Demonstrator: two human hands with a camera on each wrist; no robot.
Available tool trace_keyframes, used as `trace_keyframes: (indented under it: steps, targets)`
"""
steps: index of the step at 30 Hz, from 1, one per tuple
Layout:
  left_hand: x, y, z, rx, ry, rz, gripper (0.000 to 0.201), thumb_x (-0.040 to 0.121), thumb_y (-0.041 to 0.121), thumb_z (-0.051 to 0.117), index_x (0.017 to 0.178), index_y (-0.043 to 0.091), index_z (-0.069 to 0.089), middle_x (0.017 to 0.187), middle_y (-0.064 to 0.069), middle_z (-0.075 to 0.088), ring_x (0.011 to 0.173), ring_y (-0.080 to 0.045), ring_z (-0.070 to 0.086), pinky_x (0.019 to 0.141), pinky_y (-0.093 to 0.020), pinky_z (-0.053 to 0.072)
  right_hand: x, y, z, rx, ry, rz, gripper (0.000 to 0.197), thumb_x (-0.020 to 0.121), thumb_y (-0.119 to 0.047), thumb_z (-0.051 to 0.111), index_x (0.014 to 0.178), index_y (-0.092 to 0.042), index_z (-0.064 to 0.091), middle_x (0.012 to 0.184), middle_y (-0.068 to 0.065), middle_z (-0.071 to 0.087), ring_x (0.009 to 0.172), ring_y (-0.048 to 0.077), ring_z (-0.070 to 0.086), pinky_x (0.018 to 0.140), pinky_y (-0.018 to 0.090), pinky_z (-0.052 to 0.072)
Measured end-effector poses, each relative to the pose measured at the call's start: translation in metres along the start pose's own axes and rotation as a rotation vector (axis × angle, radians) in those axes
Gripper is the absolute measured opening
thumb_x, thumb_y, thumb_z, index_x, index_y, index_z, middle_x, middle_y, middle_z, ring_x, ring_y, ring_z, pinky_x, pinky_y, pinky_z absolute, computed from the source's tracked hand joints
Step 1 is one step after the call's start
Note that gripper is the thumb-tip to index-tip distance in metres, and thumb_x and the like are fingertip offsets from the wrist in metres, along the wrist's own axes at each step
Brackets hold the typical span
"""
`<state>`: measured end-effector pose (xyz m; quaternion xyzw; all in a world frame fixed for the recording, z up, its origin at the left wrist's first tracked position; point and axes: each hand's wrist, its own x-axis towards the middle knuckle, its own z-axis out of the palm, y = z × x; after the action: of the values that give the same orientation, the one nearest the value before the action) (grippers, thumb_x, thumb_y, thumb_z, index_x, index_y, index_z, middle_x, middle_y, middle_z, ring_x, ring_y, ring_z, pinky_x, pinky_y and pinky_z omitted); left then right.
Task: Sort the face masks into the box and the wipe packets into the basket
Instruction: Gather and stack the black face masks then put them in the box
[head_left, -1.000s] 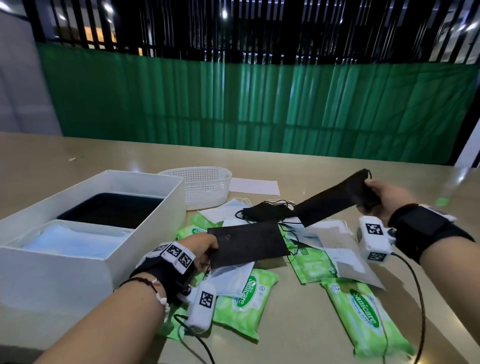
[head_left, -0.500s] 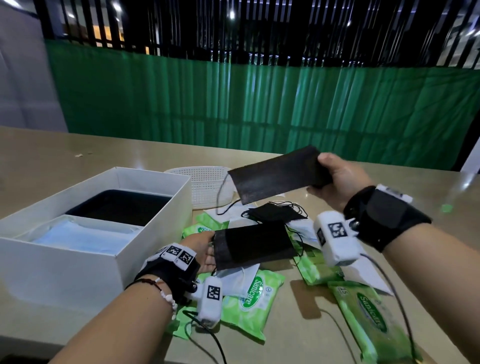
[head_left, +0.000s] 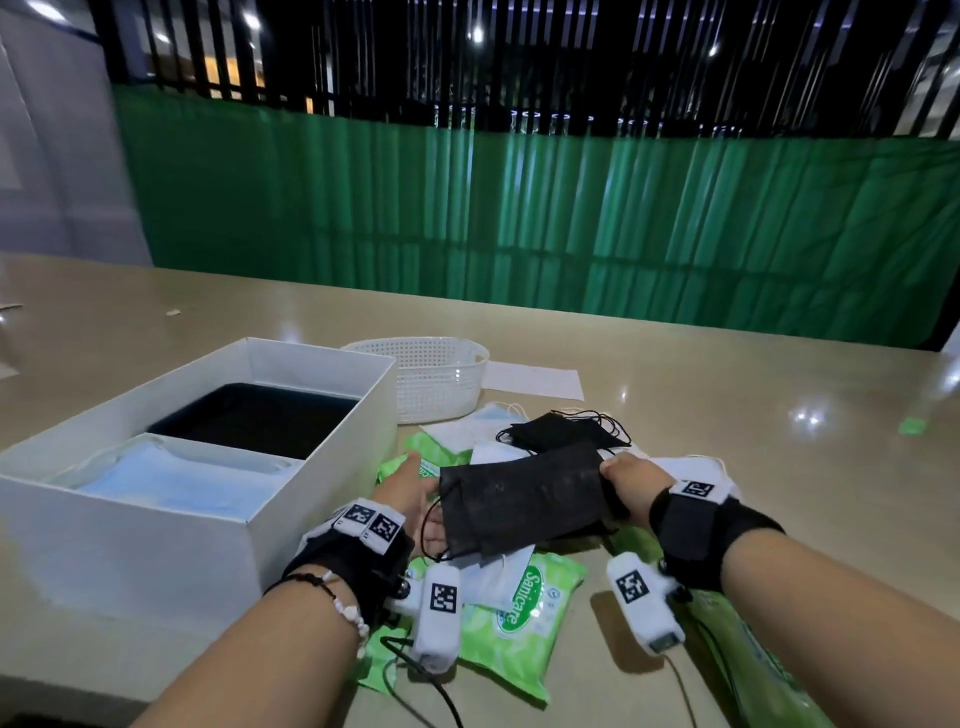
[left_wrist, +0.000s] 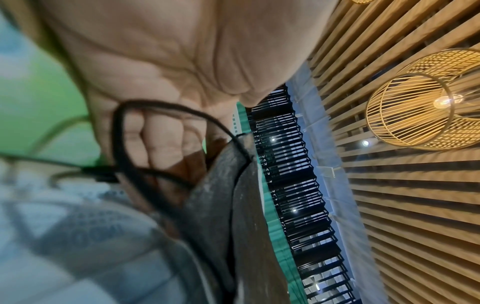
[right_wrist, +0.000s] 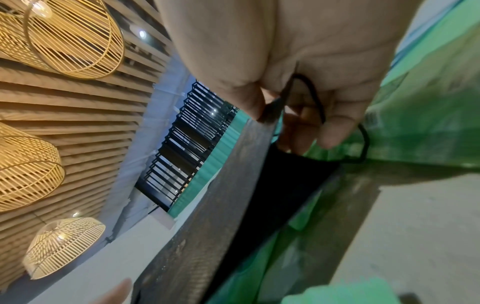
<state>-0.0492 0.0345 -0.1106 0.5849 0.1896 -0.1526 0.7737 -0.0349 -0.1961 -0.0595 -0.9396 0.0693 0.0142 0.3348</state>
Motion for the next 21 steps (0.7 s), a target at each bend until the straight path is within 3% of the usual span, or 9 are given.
trace_keyframes:
  steps: [4, 8, 10, 12, 14, 16, 17, 19, 21]
  targets:
    - [-0.002, -0.002, 0.002, 0.01, 0.016, 0.011, 0.065, 0.096, 0.059, 0.01, 0.088, 0.014, 0.057, 0.04, -0.006, 0.05, 0.026, -0.014, 0.044, 0.037, -0.014, 0.042, 0.001, -0.001, 0.007, 0.033, -0.012, -0.049, 0.034, 0.097, -0.003, 0.031, 0.126, -0.003, 0.048, 0.134, 0.017, 0.049, 0.125, 0.024, 0.046, 0.097, 0.024, 0.028]
    - [0.002, -0.002, 0.002, -0.049, 0.024, 0.011, 0.069, 0.096, 0.059, 0.018, 0.095, 0.009, 0.065, 0.068, -0.016, 0.071, 0.052, -0.025, 0.068, 0.05, -0.036, 0.057, -0.008, -0.011, 0.01, -0.126, -0.09, -0.055, 0.036, 0.099, -0.004, 0.029, 0.133, -0.004, 0.04, 0.136, 0.017, 0.046, 0.129, 0.025, 0.042, 0.093, 0.023, 0.025]
    - [0.006, -0.001, 0.002, -0.114, 0.023, 0.025, 0.07, 0.096, 0.058, 0.024, 0.103, 0.004, 0.067, 0.083, -0.02, 0.071, 0.063, -0.028, 0.07, 0.065, -0.039, 0.057, -0.001, -0.008, 0.018, -0.051, -0.115, 0.011, 0.035, 0.099, -0.007, 0.031, 0.132, 0.002, 0.041, 0.117, 0.009, 0.054, 0.129, 0.029, 0.042, 0.082, 0.024, 0.035]
    - [0.009, -0.001, 0.001, -0.137, 0.036, 0.032, 0.069, 0.096, 0.057, 0.026, 0.103, 0.002, 0.067, 0.083, -0.019, 0.071, 0.064, -0.028, 0.07, 0.071, -0.038, 0.055, -0.001, -0.007, 0.018, -0.015, -0.113, -0.018, 0.036, 0.099, -0.014, 0.036, 0.131, 0.003, 0.043, 0.105, 0.004, 0.056, 0.127, 0.033, 0.044, 0.067, 0.021, 0.037]
    - [0.009, 0.0, 0.002, -0.111, 0.036, 0.03, 0.067, 0.096, 0.057, 0.028, 0.099, 0.003, 0.067, 0.081, -0.019, 0.071, 0.064, -0.028, 0.07, 0.067, -0.038, 0.056, 0.001, -0.005, 0.019, -0.187, -0.129, -0.063, 0.036, 0.099, -0.012, 0.035, 0.133, 0.002, 0.041, 0.128, 0.016, 0.052, 0.127, 0.032, 0.044, 0.08, 0.027, 0.038]
    - [0.006, 0.001, 0.003, -0.085, 0.027, 0.029, 0.057, 0.094, 0.054, 0.039, 0.103, 0.004, 0.066, 0.095, -0.02, 0.07, 0.078, -0.03, 0.07, 0.071, -0.04, 0.057, 0.0, -0.002, 0.022, -0.247, -0.116, -0.069, 0.037, 0.1, -0.007, 0.031, 0.135, -0.001, 0.038, 0.134, 0.019, 0.047, 0.125, 0.031, 0.044, 0.096, 0.03, 0.033]
    - [0.004, 0.001, 0.003, -0.046, 0.026, 0.031, 0.048, 0.092, 0.049, 0.048, 0.102, 0.005, 0.066, 0.096, -0.019, 0.07, 0.081, -0.03, 0.069, 0.075, -0.039, 0.057, 0.001, 0.0, 0.025, -0.163, -0.14, -0.028, 0.037, 0.099, -0.006, 0.033, 0.136, 0.0, 0.038, 0.127, 0.017, 0.05, 0.117, 0.031, 0.049, 0.096, 0.031, 0.035]
    - [0.001, 0.0, 0.003, 0.119, 0.013, 0.042, 0.024, 0.088, 0.029, 0.061, 0.09, 0.006, 0.065, 0.081, -0.014, 0.072, 0.068, -0.024, 0.068, 0.073, -0.032, 0.056, 0.006, 0.005, 0.035, 0.043, -0.136, -0.015, 0.038, 0.096, -0.011, 0.044, 0.131, 0.002, 0.042, 0.098, 0.007, 0.055, 0.087, 0.022, 0.054, 0.08, 0.031, 0.043]
    - [-0.004, 0.0, 0.002, 0.385, 0.063, 0.072, 0.011, 0.085, 0.013, 0.065, 0.075, 0.009, 0.063, 0.062, -0.006, 0.069, 0.057, -0.016, 0.063, 0.067, -0.023, 0.053, 0.005, 0.006, 0.039, 0.124, -0.088, 0.017, 0.034, 0.093, -0.016, 0.05, 0.125, -0.005, 0.043, 0.092, 0.005, 0.05, 0.08, 0.019, 0.048, 0.064, 0.018, 0.038]
